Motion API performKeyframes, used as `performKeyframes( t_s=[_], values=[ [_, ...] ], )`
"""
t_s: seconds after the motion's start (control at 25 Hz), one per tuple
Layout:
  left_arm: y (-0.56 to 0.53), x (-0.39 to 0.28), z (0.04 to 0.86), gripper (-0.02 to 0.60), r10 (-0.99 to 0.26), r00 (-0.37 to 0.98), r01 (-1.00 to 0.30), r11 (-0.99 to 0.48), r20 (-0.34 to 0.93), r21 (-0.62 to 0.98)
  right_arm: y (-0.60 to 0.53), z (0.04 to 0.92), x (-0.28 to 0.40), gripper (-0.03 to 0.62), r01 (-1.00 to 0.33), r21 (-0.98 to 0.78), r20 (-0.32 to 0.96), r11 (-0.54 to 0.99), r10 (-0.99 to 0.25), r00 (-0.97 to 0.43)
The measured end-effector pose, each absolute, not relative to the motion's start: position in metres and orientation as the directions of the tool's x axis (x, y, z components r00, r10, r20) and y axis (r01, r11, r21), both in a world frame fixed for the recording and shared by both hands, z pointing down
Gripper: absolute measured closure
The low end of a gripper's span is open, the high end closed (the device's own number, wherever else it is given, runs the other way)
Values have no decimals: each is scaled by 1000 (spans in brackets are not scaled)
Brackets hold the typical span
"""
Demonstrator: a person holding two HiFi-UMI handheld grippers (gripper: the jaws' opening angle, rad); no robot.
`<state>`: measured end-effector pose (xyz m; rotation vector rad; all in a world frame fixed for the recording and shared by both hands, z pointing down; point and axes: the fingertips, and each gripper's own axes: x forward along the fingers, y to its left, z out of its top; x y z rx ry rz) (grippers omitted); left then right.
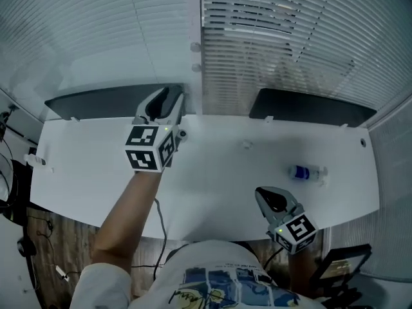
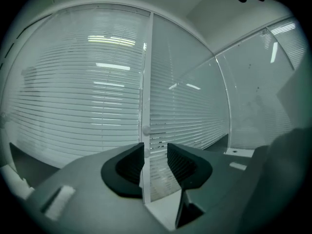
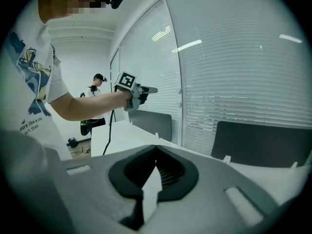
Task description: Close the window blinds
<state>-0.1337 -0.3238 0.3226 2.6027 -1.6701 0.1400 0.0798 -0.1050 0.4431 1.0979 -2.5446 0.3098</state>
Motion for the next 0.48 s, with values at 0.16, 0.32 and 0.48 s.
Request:
performKeyframes(
  t_s=[0.16, 0.32, 0.48],
  values=[
    [-283, -143, 320, 436, -893, 437, -897, -441, 105, -14, -102, 422, 60, 592, -729, -42, 392, 683, -660, -641],
    [-238, -148, 324, 437, -869, 485, -872, -489, 101, -15, -82, 417, 35, 591, -728, -18, 376, 685, -670, -640],
    [-207, -153, 325, 493, -844, 528, -847, -531, 94, -8, -74, 409, 18, 592, -738, -30, 360, 674, -681, -637]
  ],
)
